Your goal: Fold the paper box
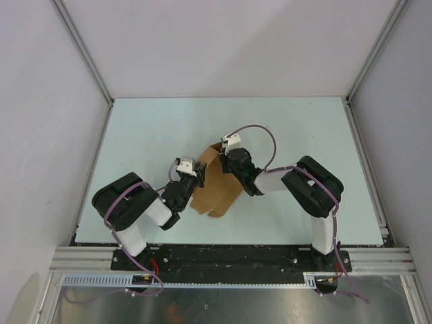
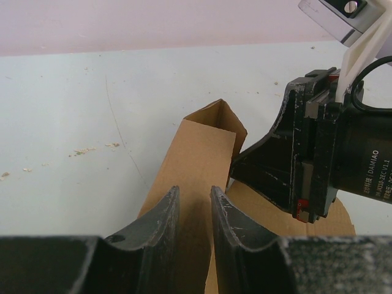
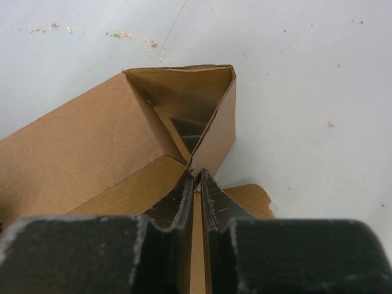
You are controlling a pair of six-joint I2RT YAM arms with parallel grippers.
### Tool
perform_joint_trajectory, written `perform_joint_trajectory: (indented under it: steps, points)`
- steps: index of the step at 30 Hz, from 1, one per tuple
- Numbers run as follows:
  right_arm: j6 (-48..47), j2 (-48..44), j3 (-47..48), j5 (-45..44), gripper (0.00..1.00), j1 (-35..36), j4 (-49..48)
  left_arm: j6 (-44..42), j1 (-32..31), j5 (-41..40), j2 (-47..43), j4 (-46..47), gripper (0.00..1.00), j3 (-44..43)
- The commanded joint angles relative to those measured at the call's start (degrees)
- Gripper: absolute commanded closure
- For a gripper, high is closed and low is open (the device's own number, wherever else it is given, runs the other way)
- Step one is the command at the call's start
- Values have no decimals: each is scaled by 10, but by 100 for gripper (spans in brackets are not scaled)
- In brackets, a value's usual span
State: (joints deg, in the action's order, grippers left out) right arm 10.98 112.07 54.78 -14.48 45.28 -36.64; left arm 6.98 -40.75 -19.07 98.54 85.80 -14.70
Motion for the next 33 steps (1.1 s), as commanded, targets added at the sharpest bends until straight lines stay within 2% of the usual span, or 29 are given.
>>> perform_joint_trajectory:
  steps: [1,12,28,29,33]
  points:
    - [17,4,20,34,89,11,-26,17,-2,11,26,-92,68,10]
    - [8,-20,21,24,90,20,15,17,-2,13,30,-91,68,9]
    - [-14,-59,8,-19,97,25,62,15,-2,12,37,-92,68,5]
    - [-15,-60,6,-19,97,24,62,15,-2,12,38,-92,68,5]
    - [-15,-58,4,-18,84,21,61,15,-2,11,39,-92,68,4]
